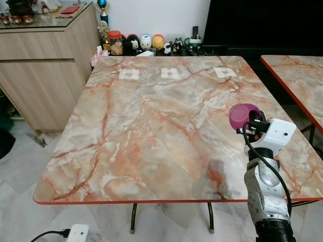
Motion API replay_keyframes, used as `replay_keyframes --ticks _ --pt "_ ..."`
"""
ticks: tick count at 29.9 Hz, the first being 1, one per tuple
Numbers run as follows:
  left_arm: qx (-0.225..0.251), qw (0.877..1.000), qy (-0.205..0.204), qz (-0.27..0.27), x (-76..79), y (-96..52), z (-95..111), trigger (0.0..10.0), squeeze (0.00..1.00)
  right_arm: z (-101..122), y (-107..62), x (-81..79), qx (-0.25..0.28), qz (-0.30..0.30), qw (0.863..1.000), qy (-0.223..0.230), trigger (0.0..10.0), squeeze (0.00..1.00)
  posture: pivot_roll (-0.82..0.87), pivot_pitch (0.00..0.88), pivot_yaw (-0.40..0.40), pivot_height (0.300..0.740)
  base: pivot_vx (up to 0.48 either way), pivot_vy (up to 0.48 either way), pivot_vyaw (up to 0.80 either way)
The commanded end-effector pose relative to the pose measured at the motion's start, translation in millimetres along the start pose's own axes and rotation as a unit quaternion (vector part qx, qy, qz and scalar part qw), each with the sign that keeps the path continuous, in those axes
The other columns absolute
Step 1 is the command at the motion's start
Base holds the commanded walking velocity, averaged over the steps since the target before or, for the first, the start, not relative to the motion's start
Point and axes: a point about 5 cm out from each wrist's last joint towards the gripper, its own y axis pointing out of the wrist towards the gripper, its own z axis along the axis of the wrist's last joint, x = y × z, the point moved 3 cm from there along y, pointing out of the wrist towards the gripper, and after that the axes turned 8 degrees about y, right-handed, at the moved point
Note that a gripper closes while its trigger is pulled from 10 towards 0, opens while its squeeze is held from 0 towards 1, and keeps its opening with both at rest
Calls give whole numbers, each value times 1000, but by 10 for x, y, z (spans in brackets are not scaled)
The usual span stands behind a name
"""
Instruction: Setting the table
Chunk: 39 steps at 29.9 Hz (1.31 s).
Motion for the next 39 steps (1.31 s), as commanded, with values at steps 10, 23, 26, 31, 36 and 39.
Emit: replay_keyframes --ticks 10,23,26,31,36,39 --pt "-2 1000 20 -7 53 12 18 10000 0 108 30 -50 28 6 1000 -1 10000 0 91 0 -45 740 0 -469 0" --pt "5 1000 18 -4 1 17 69 10000 0 131 45 -21 33 -2 999 -3 10000 0 92 0 -41 740 0 -466 0" --pt "6 1000 17 -4 10 18 72 10000 0 132 44 -9 34 -5 999 -3 10000 0 92 0 -41 740 0 -465 0" --pt "5 1000 16 -4 -11 11 56 10000 0 131 46 -33 33 -3 999 -1 10000 0 91 0 -41 740 0 -465 0" --pt "2 1000 15 -3 -38 4 34 10000 0 131 49 -31 33 -3 999 0 10000 0 91 0 -41 740 0 -465 0" --pt "-1 1000 13 -1 -71 -5 12 10000 0 137 51 -29 35 -4 999 0 10000 0 87 1 -42 740 0 -465 0"
